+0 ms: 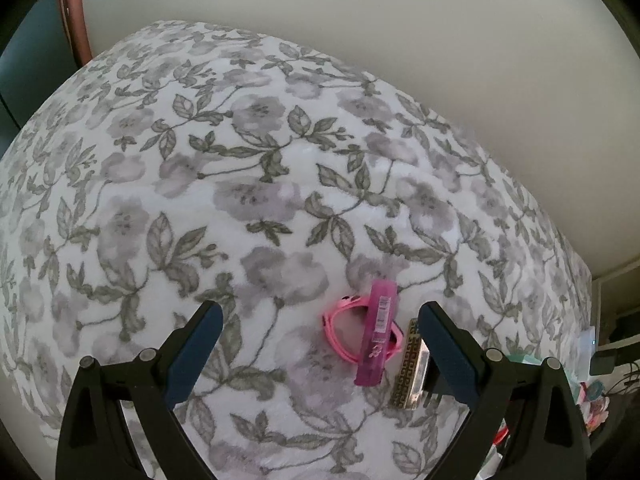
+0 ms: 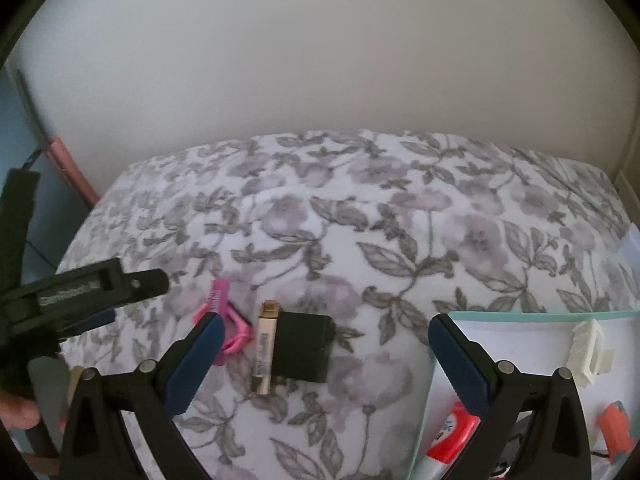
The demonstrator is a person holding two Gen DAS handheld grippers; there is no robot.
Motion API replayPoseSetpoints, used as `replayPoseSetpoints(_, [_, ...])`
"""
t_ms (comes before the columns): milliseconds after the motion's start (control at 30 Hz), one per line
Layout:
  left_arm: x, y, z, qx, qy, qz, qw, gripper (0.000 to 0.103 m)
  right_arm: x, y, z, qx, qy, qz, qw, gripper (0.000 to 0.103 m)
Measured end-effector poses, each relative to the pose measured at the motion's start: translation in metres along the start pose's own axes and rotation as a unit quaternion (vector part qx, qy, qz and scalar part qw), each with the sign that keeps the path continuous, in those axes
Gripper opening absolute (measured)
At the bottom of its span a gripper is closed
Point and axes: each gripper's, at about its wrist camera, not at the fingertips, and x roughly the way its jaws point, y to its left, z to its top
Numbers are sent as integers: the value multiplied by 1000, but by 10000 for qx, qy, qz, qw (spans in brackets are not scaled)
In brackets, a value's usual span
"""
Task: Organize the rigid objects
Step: 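Lift both open tools out of the tray toward the items on the bed, then grasp the black charger cube with the right tool while the left tool grasps the pink barcode stick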
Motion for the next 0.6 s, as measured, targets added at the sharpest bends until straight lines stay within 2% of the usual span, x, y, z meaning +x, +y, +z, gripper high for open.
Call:
replayPoseSetpoints(67, [4, -2, 0, -3, 11, 37, 10000, 98, 6, -4, 1, 127, 99, -15, 9999, 102])
replayPoseSetpoints(133, [9, -3, 1, -15, 42, -25, 10000, 98, 11, -7, 0, 267, 203, 185, 9993, 100])
replayPoseSetpoints(367, [30, -17, 0, 218, 251, -103, 9994, 92, 34, 2, -7, 117, 488, 256, 9984, 85])
replayPoseSetpoints(400, [33, -19, -1, 252, 292, -113, 9992, 90, 36, 4, -8, 82, 517, 238, 9983, 84])
replayPoseSetpoints(433, [36, -21, -1, 291, 325, -131, 9990, 82, 39, 6, -10, 25, 538, 198, 9984, 84])
replayPoseSetpoints(500, [41, -25, -3, 377, 399, -79, 9985, 74, 43, 8, -12, -45, 567, 165, 9982, 83])
replayPoseSetpoints(600, [48, -29, -6, 448, 492, -85, 9977, 71, 48, 12, -16, -118, 629, 138, 9979, 79])
